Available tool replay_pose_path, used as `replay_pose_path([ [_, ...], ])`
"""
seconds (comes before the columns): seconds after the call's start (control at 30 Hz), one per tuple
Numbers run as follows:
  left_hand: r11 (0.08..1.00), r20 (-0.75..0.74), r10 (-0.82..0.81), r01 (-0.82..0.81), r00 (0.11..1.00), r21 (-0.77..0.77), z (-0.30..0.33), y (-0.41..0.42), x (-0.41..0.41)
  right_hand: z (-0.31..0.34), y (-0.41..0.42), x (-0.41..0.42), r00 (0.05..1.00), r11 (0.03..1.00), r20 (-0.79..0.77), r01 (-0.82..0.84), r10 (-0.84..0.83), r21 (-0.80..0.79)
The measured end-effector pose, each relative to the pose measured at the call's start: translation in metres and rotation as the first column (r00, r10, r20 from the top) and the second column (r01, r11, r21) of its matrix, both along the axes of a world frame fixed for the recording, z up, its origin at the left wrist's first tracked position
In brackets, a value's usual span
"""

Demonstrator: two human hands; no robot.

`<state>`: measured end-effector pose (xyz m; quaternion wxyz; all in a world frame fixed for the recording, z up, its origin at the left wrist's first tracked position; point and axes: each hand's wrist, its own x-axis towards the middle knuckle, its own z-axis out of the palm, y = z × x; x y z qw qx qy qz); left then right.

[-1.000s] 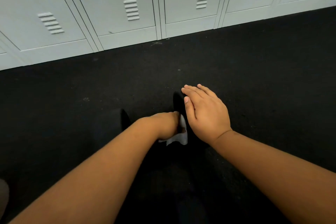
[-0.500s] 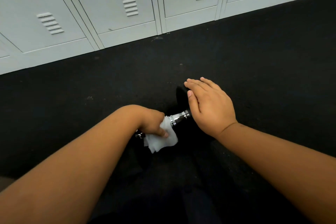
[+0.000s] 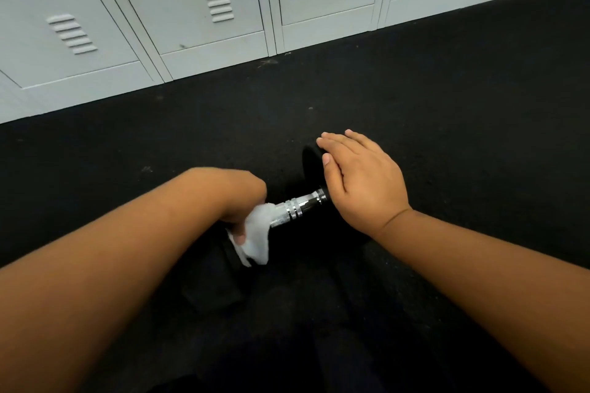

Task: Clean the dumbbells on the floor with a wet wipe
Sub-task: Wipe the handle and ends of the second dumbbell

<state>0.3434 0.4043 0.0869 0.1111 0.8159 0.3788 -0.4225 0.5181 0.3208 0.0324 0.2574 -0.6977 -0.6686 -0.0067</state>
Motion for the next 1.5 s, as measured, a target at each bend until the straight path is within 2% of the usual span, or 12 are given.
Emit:
replay_pose_path([
  [0.13, 0.999, -0.015, 0.047, -0.047, 0.999, 0.018, 0.002, 0.003, -0.001, -0.001, 0.001, 0.001, 1.000, 1.000, -0.003, -0.001, 0.001, 0.009],
  [0.23, 0.991, -0.045, 0.111, -0.114, 0.993, -0.067, -0.018, 0.005, 0.004, -0.002, 0.001, 0.001, 1.000, 1.000, -0.002, 0.011, -0.011, 0.000],
  [0.43, 0.952, 0.051, 0.222, -0.205, 0.974, -0.228, -0.039, 0.013, 0.012, 0.001, -0.001, 0.000, 1.000, 1.000, -0.013, 0.015, -0.014, 0.027],
  [0.53, 0.957, 0.032, 0.183, -0.170, 0.983, -0.237, -0.042, 0.013, 0.012, 0.004, -0.003, -0.001, 1.000, 0.999, -0.005, 0.012, -0.012, 0.033],
  [0.7, 0.973, -0.133, 0.070, -0.097, 0.989, -0.208, -0.045, 0.011, 0.013, 0.002, -0.004, 0.000, 1.000, 1.000, -0.019, 0.010, -0.010, 0.022],
  [0.8, 0.977, -0.036, 0.085, -0.091, 0.996, -0.192, -0.040, 0.013, 0.013, 0.000, 0.000, 0.001, 1.000, 1.000, -0.026, 0.011, -0.011, -0.005],
  [1.0, 0.920, 0.205, 0.297, -0.222, 0.933, -0.324, -0.049, 0.016, 0.023, 0.001, 0.004, 0.001, 1.000, 0.999, -0.022, 0.014, -0.013, 0.036],
  [1.17, 0.939, 0.499, 0.331, -0.227, 0.801, -0.260, -0.053, -0.002, 0.041, -0.001, 0.005, 0.000, 1.000, 1.000, -0.015, 0.021, -0.020, 0.022],
  [1.23, 0.939, 0.538, 0.334, -0.222, 0.774, -0.263, -0.055, -0.006, 0.044, -0.001, 0.005, 0.000, 1.000, 1.000, -0.024, 0.016, -0.016, 0.001],
  [1.3, 0.957, 0.493, 0.277, -0.188, 0.825, -0.223, -0.053, -0.006, 0.038, -0.002, 0.005, 0.000, 1.000, 1.000, -0.027, 0.011, -0.011, 0.007],
  [1.4, 0.984, 0.205, 0.138, -0.111, 0.969, -0.139, -0.045, 0.000, 0.023, -0.003, 0.004, 0.001, 0.999, 1.000, -0.035, 0.019, -0.018, 0.020],
  [1.5, 0.978, 0.099, 0.147, -0.130, 0.984, -0.162, -0.041, 0.002, 0.019, -0.004, 0.004, 0.001, 0.999, 0.999, -0.043, 0.022, -0.021, 0.023],
])
